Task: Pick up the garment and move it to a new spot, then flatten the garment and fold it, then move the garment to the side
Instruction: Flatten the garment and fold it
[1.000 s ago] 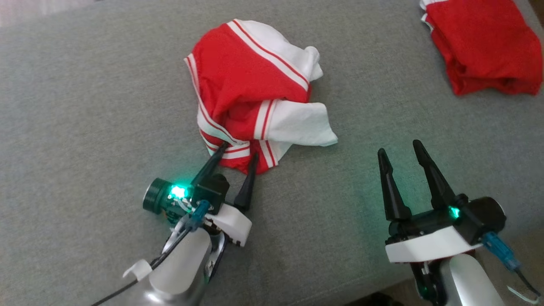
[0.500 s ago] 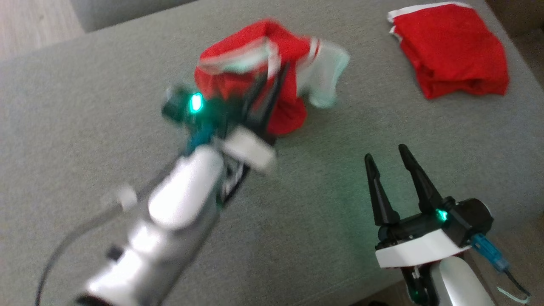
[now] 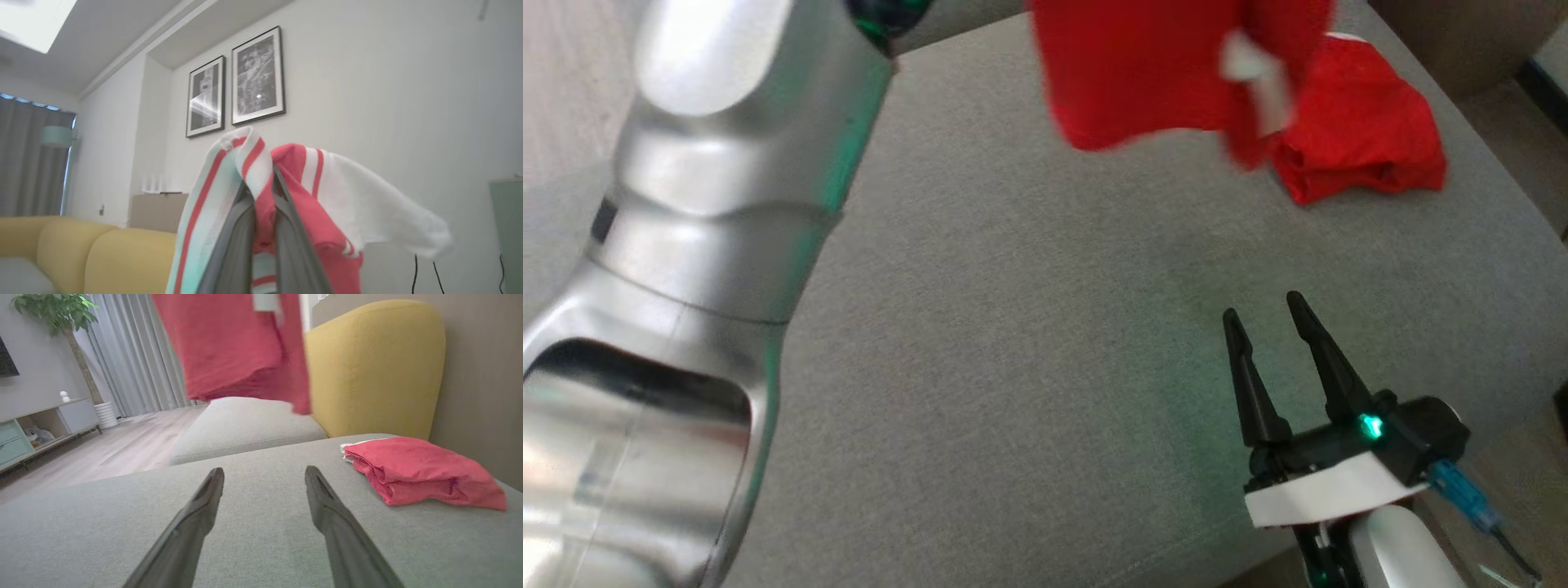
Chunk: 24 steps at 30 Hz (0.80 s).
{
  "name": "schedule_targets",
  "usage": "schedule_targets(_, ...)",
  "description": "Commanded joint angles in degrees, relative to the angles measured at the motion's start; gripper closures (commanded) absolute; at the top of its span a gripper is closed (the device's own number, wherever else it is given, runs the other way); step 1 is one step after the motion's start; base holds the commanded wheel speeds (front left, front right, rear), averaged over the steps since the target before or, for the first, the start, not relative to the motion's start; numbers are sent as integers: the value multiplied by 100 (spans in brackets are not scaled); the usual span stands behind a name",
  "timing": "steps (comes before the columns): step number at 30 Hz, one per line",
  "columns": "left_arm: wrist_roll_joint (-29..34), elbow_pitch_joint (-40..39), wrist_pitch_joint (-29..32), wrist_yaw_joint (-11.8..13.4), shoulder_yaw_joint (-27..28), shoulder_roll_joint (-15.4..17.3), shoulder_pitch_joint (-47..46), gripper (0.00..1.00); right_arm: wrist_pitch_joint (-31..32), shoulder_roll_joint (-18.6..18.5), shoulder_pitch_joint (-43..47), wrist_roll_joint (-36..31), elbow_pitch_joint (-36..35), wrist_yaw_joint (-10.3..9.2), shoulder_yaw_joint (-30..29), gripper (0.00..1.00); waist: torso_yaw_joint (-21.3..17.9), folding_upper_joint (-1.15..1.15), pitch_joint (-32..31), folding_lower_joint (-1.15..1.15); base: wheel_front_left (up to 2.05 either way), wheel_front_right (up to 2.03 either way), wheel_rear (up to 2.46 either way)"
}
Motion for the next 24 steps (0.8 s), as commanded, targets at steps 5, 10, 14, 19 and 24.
schedule_targets(5,-558,94,336,-10,291,565,1293,100,-14,-20,20,31,-236,-4,60,0,271,0,-50,1,0,0,0)
schedule_targets(10,-988,-108,322,76,365,1009,3543,100,-14,-20,66,-59,-252,-4,-74,0,555,0,47,1,0,0,0)
schedule_targets(14,-1299,-395,-69,206,529,1220,5298,100,-14,-20,113,-160,-256,-4,-220,0,855,0,149,1,0,0,0)
schedule_targets(19,-1397,-782,-364,349,615,1225,6131,100,-14,-20,184,-244,-220,-4,-271,0,1238,0,210,1,0,0,0)
schedule_targets(24,-1138,-1050,-501,537,587,1326,6294,54,-14,-20,163,-294,-215,-4,-255,0,1518,0,253,1,0,0,0)
